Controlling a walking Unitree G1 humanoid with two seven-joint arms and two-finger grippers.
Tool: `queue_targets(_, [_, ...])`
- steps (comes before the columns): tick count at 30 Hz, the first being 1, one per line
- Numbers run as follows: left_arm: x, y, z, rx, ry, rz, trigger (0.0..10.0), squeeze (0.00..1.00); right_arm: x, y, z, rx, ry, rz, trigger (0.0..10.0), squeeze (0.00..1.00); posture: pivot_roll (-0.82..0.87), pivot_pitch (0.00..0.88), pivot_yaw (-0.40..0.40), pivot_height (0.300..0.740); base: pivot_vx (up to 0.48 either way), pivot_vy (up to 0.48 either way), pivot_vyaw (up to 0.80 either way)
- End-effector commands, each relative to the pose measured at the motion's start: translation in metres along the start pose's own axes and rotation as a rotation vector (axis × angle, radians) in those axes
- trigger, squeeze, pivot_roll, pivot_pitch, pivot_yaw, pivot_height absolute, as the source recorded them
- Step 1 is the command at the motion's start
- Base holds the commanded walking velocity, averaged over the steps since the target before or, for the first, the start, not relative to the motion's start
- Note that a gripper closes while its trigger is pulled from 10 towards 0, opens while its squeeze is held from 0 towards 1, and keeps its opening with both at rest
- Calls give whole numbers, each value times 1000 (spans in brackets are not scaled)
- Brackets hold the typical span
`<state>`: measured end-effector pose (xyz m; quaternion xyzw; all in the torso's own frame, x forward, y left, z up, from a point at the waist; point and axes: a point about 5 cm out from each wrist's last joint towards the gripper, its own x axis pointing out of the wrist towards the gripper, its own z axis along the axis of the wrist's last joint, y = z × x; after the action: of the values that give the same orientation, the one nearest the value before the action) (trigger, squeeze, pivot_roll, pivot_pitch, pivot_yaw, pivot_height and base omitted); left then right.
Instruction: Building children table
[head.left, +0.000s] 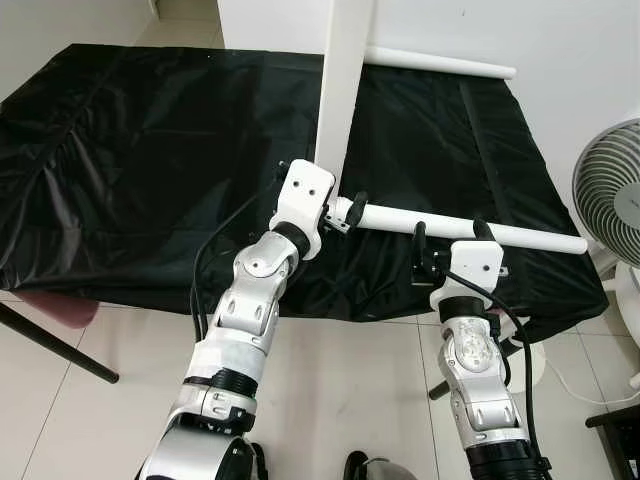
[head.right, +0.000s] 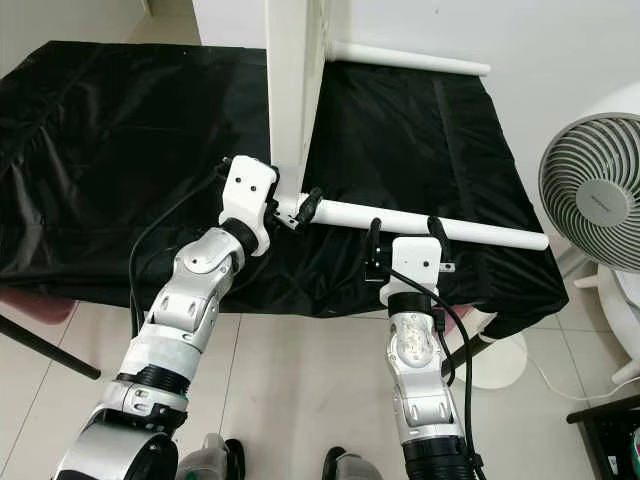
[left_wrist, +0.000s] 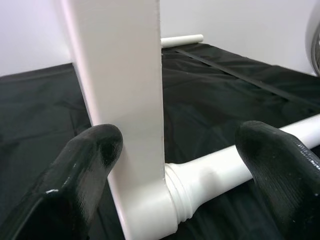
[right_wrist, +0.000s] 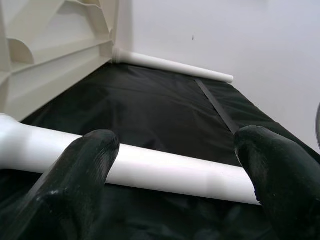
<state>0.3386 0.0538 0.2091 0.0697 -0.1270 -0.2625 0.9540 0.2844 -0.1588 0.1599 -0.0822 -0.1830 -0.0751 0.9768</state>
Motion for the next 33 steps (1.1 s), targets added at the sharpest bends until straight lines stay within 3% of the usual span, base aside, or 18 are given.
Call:
queue_targets(1, [-3,0,-5,15,11,-21,10000,0,-1,-2,-1,-8,11,-6,10000,0,74,167,18,740,0,0,0])
queue_targets(9, [-6,14,-11,64,53,-3,10000,0,0,-1,-1,-7,7,-3,10000,0,74,167,17,740,0,0,0])
queue_targets(13, [-16,22,-17,67,83,21,10000,0,0,-2,0,-10,7,-6,10000,0,71,166,16,740,0,0,0])
queue_targets(25, [-21,17,-17,55,76,-12,10000,0,1,-1,0,-9,5,3,10000,0,73,165,8,740,0,0,0])
queue_targets(33, [-15,22,-20,34,114,84,10000,0,2,-1,1,-9,2,5,10000,0,68,156,7,740,0,0,0])
